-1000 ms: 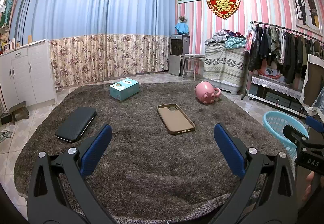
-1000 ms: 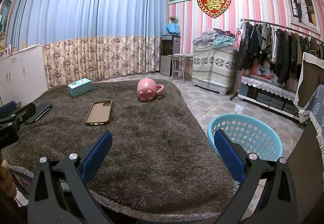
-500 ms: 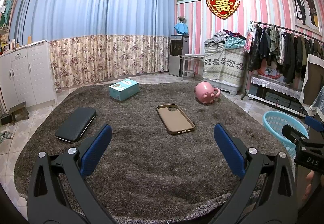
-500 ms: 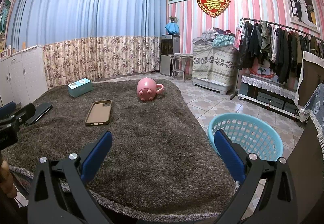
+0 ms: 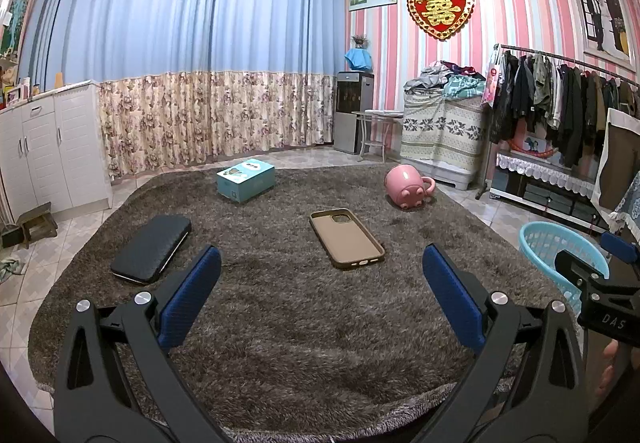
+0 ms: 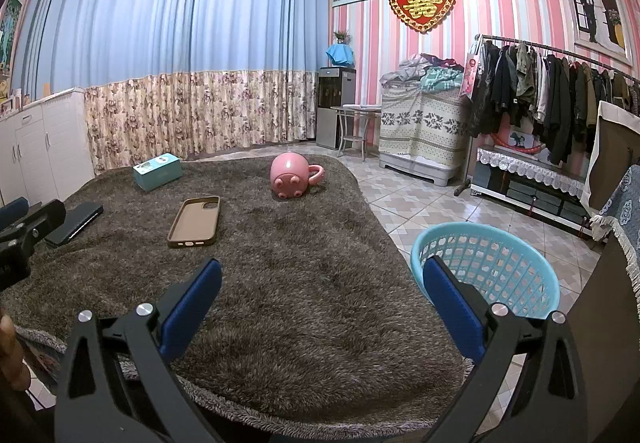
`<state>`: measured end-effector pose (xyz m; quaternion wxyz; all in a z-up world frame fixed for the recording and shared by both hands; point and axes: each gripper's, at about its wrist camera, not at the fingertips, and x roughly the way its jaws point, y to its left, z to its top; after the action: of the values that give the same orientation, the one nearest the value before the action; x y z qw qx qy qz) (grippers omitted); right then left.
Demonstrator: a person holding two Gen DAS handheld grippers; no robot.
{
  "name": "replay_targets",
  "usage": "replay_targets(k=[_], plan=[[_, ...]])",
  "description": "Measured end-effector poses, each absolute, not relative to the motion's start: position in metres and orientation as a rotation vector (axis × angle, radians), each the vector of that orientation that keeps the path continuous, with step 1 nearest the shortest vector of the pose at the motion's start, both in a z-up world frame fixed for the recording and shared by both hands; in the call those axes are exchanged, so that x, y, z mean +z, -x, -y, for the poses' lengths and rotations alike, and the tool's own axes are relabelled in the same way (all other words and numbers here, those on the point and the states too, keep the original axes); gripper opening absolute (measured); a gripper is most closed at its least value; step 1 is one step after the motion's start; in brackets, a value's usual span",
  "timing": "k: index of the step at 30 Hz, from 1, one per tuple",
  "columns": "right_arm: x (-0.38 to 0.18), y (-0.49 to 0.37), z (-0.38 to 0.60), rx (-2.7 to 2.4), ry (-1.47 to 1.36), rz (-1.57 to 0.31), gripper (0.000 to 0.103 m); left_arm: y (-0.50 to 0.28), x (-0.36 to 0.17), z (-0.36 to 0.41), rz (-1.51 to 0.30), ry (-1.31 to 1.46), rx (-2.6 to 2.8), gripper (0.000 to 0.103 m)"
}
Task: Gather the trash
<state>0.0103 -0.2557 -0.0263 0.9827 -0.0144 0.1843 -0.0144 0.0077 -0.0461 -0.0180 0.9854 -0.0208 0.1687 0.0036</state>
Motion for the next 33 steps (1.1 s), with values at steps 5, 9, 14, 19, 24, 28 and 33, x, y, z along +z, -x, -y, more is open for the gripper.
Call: replay_targets(k=[5,9,14,19,24,28,33], plan=[[-0.0262,-0.0101,0.2556,-0.029,0.029,-0.371,0.099,-0.0078,-0.0185,0.0461,-0.337,0.042,0.007,0.098],[-0.0257,-0.0104,0.256,-0.029,0.029,-0.372,0.098,-0.0076,-0.0184,0.0464,-0.338,0.041,0.008,0.098],[-0.0253,-0.0102,0.2562,-0.03,0.029,-0.372,0.098,-0.009,-0.0164,0.046,-0.333,0.042,0.008,0.098],[-0.0252,-0.0101,0.2564,-0.028,0.027,-0.372,0.099,-0.009,-0.0153,0.046,-0.33,0.042,0.011,0.098],[-0.0246,-0.0101,0.2567,-0.029,0.028,-0.371,0.099,-0.0089,-0.0158,0.0455,-0.329,0.041,0.009,0.098],[-0.0245,-0.01,0.2568,-0.029,0.028,-0.371,0.098,-0.0084,-0.0163,0.0458,-0.331,0.041,0.009,0.098],[-0.0241,-0.01,0.2569,-0.029,0.028,-0.372,0.099,-0.0084,-0.0167,0.046,-0.33,0.041,0.009,0.098]])
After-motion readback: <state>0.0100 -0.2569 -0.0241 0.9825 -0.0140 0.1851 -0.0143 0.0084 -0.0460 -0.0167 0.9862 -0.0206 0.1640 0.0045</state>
